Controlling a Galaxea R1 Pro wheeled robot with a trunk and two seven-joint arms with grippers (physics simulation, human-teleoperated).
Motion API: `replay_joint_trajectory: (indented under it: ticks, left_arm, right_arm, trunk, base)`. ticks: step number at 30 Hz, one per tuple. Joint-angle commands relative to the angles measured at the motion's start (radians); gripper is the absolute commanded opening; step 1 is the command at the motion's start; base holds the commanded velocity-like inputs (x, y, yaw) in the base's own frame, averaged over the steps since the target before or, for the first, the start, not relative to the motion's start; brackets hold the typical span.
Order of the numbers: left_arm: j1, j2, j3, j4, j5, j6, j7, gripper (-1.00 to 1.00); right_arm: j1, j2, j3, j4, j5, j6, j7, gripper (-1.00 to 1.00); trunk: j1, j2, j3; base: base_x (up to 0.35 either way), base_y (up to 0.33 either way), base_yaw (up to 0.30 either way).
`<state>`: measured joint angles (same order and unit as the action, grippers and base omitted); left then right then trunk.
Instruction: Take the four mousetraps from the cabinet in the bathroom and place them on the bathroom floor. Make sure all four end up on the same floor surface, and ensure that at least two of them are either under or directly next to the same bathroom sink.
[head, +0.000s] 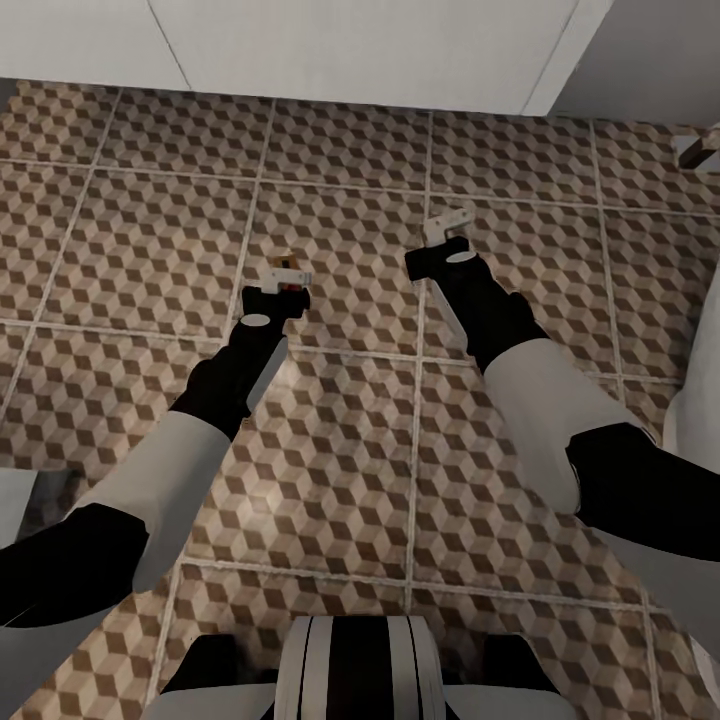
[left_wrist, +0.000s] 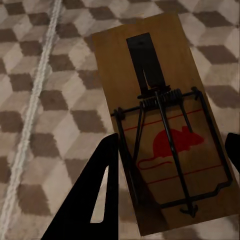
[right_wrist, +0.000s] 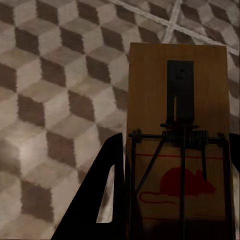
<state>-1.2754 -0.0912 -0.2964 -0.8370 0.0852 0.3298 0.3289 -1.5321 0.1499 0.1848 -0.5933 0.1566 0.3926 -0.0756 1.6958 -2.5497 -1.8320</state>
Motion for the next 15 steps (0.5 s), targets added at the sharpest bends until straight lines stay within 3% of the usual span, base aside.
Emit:
replay_joint_trajectory:
  ticks: [1,9,15]
  left_arm:
    - [0.0,0.001,-0.004,-0.001,0.007,0.005,0.011,-1.0]
    - [0.0,0.001,-0.004,-0.001,0.007,0.005,0.011,-1.0]
    - [0.001,0.001,-0.004,-0.002,0.007,0.005,0.011,-1.0]
  right_arm:
    - [0.0,0.0,0.004,0.0,0.006,0.007,-0.001,-1.0]
    - [0.0,0.001,0.004,0.034,0.006,0.002,-0.001,-1.0]
    - [0.0,0.005,0.004,0.075,0.006,-0.043,-0.001,-1.0]
  trunk:
    - [0.0,0.0,-0.001]
    - [0.0,0.0,-0.001]
    - [0.0,0.0,-0.001]
  base:
    - [0.322,0.0,0.0]
    - [0.304,0.0,0.0]
    - [0.105,0.0,0.0]
